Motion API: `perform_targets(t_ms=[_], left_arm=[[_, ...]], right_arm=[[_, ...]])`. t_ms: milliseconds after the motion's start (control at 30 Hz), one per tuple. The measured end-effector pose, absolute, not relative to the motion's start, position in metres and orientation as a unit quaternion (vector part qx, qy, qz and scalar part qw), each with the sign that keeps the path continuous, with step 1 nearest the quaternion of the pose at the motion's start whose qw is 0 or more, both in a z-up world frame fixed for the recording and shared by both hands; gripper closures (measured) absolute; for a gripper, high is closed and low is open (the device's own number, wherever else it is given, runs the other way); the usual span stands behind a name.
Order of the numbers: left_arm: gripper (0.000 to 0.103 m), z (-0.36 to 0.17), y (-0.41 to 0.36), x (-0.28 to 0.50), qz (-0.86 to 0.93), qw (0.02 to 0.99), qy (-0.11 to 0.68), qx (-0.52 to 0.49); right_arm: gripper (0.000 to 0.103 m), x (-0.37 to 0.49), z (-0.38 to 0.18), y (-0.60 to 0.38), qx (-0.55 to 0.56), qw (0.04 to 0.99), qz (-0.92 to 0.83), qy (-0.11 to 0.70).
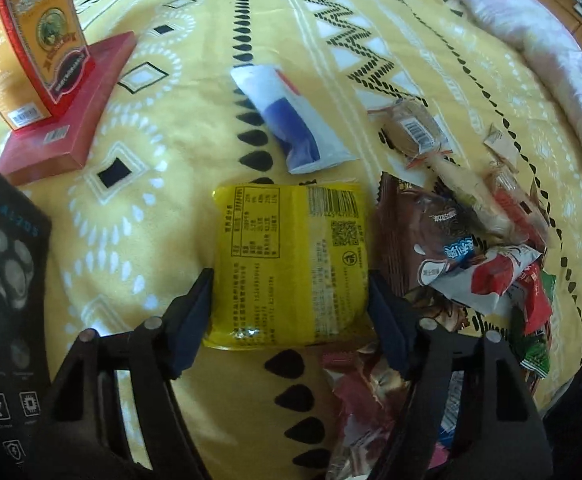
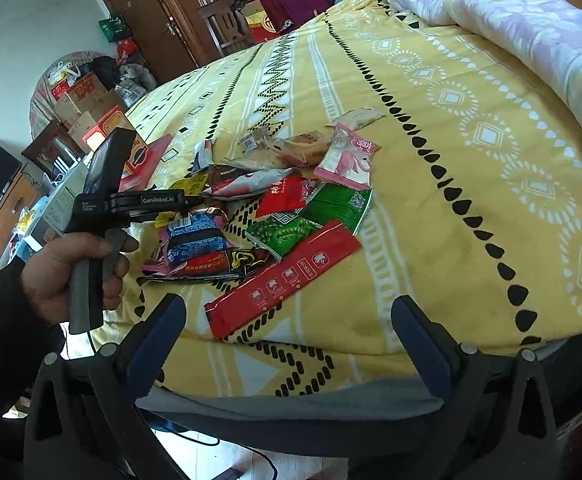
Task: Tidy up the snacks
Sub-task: 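Grasp the yellow snack packet with the left tool, then grasp a round pastry packet with the right tool while the left tool holds the yellow packet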
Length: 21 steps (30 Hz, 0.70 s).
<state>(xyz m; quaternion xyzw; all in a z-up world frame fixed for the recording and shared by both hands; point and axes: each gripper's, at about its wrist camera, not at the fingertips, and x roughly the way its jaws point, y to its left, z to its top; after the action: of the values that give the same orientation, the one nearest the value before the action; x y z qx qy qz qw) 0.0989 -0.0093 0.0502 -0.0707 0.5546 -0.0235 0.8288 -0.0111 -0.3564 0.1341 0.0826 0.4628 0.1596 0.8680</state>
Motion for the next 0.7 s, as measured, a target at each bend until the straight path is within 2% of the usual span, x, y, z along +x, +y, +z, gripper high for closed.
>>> perform_targets(t_ms=[200, 400, 600, 700], left_arm=[[0.031, 0.067, 0.002, 0.077, -0.022, 0.843, 0.532, -0.081], [0.031, 0.074, 0.008, 0.069, -0.046, 0.84, 0.53, -0.105], [0.031, 0.074, 0.013, 0.065, -0.065, 0.834, 0.535, -0.118], [0.031, 0.071, 0.016, 0.066, -0.074, 0.831, 0.537, -0.122]], right_arm=[[0.0, 0.023, 0.145, -0.361, 0.063, 0.876, 0.163, 0.449], [0.0, 0.108, 0.154, -0.338, 0.07, 0.857, 0.223, 0.46], [0.0, 0.211, 0.102, -0.299, -0.059, 0.792, 0.244, 0.557], [0.0, 0.236, 0.077, -0.303, -0.077, 0.763, 0.247, 0.592]])
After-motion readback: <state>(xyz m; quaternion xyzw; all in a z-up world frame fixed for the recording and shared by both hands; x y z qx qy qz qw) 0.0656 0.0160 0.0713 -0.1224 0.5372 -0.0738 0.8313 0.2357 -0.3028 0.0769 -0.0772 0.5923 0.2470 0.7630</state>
